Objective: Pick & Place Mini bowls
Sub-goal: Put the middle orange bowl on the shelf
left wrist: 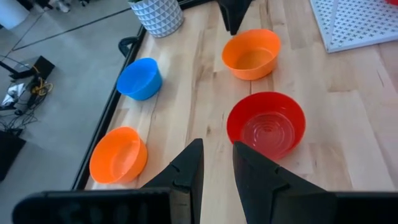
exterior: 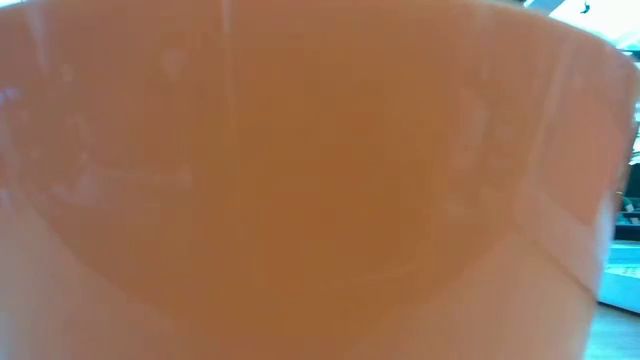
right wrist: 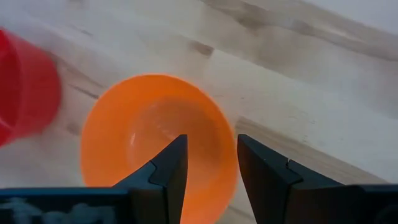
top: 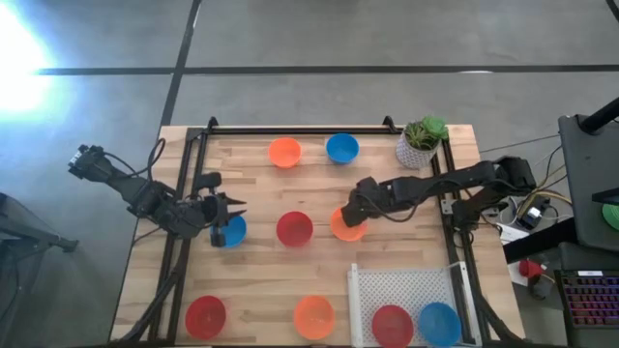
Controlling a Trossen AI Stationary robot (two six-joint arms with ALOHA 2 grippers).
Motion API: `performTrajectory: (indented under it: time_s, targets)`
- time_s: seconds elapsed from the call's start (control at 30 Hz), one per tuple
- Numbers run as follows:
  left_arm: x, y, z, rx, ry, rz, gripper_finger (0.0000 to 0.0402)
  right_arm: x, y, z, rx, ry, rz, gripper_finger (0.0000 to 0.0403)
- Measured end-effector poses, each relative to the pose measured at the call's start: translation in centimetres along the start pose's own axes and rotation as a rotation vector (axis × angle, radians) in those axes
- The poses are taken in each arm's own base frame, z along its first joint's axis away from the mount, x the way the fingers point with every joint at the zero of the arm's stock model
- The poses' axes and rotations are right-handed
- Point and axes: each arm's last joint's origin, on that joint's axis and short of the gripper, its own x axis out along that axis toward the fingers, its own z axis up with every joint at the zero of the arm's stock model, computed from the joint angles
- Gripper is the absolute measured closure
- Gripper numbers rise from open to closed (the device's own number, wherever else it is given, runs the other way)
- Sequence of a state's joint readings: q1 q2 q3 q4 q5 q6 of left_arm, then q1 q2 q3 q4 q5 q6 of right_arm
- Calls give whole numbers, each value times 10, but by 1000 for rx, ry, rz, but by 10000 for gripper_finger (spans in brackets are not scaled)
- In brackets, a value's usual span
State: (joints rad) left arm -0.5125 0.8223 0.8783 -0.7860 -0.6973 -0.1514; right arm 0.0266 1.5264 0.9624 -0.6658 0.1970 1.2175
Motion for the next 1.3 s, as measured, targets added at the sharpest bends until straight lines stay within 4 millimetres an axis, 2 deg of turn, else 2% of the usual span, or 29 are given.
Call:
performTrajectory:
  time_s: [0.17, 0.6, 1.3]
  targets:
    - [0, 0, 0, 9, 1, -6, 317, 8, -9, -4, 3, 47, -18, 265]
    - [0, 0, 0, 11, 1, -6, 317, 13, -13, -9, -54, 117, -3, 270]
    - [0, -1, 2, -18, -20, -9, 317, 24, -18, -12, -227, 62, 44, 279]
